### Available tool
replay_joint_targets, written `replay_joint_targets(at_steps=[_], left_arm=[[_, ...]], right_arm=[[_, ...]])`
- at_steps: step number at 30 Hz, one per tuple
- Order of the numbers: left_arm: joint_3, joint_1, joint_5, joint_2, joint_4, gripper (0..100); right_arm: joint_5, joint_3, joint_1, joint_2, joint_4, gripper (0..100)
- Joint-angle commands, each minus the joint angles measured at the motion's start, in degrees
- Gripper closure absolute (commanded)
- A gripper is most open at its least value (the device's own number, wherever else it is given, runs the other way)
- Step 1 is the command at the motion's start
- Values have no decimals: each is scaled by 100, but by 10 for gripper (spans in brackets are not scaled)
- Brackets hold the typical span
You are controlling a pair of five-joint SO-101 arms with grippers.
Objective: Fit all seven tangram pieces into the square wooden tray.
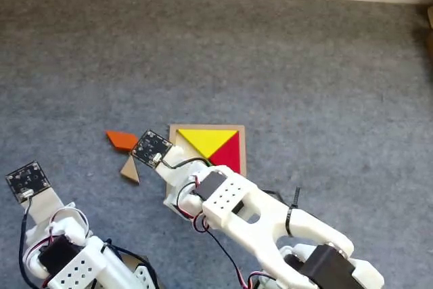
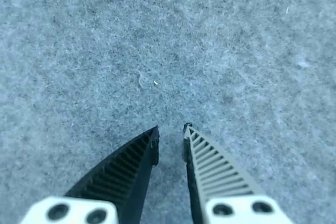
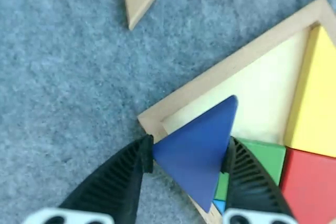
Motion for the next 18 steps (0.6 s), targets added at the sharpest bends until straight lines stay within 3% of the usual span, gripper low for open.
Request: replay_joint_targets(at_steps=[1, 7, 12, 18], left_arm=[[110, -66, 26, -215, 18, 909], [110, -66, 26, -215, 18, 909], [110, -84, 26, -215, 18, 909], [110, -92, 26, -215, 18, 909]], right_arm=[[0, -66, -57, -40, 40, 824], [0, -66, -66, -40, 13, 816], [0, -66, -57, -31, 13, 695], [18, -66, -84, -84, 13, 681]])
